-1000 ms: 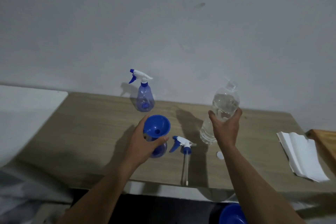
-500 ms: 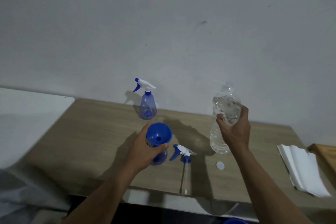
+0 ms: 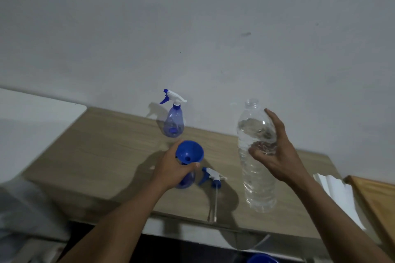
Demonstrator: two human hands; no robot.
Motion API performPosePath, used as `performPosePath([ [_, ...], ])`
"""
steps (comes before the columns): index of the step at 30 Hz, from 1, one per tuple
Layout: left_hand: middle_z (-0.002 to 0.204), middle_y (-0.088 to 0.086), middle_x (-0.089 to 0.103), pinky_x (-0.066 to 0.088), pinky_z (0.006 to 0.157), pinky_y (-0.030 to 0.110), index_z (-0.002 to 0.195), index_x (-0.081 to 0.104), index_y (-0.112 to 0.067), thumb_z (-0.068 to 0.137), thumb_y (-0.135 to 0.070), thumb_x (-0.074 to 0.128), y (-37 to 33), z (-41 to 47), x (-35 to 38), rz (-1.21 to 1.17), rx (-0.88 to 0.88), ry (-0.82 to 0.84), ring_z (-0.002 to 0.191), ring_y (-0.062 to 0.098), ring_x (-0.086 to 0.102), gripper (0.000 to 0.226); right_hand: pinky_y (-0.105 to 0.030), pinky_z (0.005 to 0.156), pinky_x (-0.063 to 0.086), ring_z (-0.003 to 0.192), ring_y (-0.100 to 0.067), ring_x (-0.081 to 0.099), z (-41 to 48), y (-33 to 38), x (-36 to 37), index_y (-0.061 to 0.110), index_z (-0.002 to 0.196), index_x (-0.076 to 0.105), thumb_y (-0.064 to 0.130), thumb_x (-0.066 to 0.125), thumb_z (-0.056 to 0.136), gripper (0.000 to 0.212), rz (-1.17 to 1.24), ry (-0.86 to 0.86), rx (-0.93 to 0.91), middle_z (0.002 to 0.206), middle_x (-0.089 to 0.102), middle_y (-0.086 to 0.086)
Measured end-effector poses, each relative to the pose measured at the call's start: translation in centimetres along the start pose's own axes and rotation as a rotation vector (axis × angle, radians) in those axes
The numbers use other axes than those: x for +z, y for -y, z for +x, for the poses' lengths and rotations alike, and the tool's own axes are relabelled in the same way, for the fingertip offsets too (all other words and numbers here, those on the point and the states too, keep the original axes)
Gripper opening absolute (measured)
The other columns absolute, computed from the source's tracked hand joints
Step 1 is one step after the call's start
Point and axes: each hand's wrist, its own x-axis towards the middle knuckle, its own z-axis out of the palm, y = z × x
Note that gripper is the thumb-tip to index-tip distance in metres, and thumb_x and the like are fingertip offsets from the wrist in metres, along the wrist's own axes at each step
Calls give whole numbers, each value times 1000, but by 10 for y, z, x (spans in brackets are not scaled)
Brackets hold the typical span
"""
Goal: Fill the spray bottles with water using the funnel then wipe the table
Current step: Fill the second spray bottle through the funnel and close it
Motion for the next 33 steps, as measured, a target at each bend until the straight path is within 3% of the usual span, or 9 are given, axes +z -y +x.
performPosePath([
  [2, 103, -26, 65, 52, 87, 29, 111, 52, -55, 65, -36, 87, 1, 2, -1, 3, -3, 2, 97, -7, 60, 61, -22, 73, 54, 86, -8, 70, -3, 2, 5, 62, 146, 15, 17, 80, 83, 101, -78, 132, -15, 110, 58, 26],
  [6, 107, -22, 66, 53, 89, 31, 117, 53, -46, 59, -46, 84, 4, 4, -1, 13, -2, 3, 100, -3, 61, 66, -31, 77, 59, 79, -13, 72, -9, -2, 16, 66, 143, 16, 18, 78, 82, 100, -150, 345, -17, 95, 73, 3],
  [11, 106, -22, 67, 54, 88, 29, 114, 52, -48, 62, -36, 88, 6, 6, -1, 21, -21, 13, 99, 0, 63, 64, -37, 83, 58, 79, -17, 71, -12, -7, 25, 65, 145, 17, 19, 78, 79, 101, -172, 469, 10, 87, 74, -2],
  [15, 104, -23, 63, 48, 81, 17, 116, 46, -50, 65, -34, 89, 3, 6, -2, 26, -20, 9, 100, 3, 62, 68, -34, 79, 58, 77, -14, 69, -8, -6, 27, 63, 145, 20, 19, 78, 77, 99, -210, 525, 25, 84, 72, 0],
  [18, 115, -15, 64, 52, 90, 29, 126, 45, -47, 63, -42, 88, 4, 5, -2, 32, -23, 10, 105, 9, 62, 77, -24, 69, 54, 67, -10, 64, -2, -3, 27, 61, 144, 21, 20, 77, 77, 97, -263, 585, 41, 77, 67, 4],
  [22, 120, -13, 63, 53, 95, 41, 126, 41, -52, 57, -49, 85, 4, 5, -1, 26, -38, 20, 109, 13, 61, 82, -25, 68, 53, 64, -8, 62, 6, -1, 27, 62, 144, 20, 22, 77, 77, 97, -326, 642, 70, 73, 65, 6],
  [29, 113, -15, 66, 54, 93, 36, 124, 46, -49, 60, -39, 88, 4, 6, -3, 11, -23, 30, 103, 9, 63, 77, -25, 68, 53, 61, -3, 60, 15, 4, 28, 59, 146, 20, 22, 78, 76, 98, -405, 697, 97, 71, 62, 12],
  [33, 118, -13, 64, 53, 94, 35, 133, 45, -42, 61, -40, 88, 4, 6, -3, 13, -12, 38, 106, 10, 62, 84, -16, 65, 43, 75, 0, 60, 16, 8, 29, 55, 148, 19, 23, 79, 76, 98, -454, 714, 99, 90, 63, 12],
])
